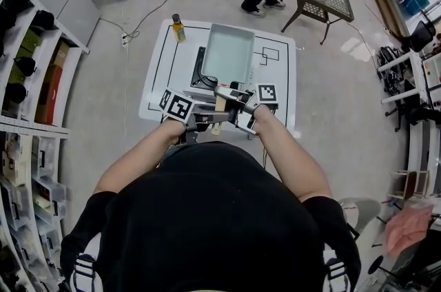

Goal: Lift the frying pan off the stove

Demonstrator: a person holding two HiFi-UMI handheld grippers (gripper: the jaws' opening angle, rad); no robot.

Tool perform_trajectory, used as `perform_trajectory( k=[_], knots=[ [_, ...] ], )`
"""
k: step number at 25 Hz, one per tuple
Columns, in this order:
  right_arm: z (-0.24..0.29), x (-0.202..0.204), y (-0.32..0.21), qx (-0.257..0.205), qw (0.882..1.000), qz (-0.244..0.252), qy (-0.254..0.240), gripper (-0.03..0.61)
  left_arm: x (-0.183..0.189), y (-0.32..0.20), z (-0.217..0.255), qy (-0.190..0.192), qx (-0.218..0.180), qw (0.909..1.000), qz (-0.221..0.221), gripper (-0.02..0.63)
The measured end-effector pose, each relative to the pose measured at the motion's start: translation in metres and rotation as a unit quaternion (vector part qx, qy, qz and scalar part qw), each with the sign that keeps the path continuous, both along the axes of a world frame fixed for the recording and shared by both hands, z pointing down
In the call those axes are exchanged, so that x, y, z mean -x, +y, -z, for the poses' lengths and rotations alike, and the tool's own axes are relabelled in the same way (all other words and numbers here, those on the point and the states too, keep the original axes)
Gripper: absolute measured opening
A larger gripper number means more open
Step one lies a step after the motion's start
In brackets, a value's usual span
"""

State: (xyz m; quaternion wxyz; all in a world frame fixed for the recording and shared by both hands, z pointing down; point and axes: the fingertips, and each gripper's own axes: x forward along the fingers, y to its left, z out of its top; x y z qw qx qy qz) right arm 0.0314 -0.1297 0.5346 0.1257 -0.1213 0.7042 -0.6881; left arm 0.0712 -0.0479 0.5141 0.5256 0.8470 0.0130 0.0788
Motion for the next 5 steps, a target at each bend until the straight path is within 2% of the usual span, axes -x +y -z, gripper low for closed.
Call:
perform_trajectory(
  k=[5],
  knots=[
    [-0.0018,0.0022,-0.0012,0.0,1.0,0.003,-0.002,0.152,0.0007,-0.002,-0.0037,-0.001,0.0,1.0,0.001,0.16]
  ],
)
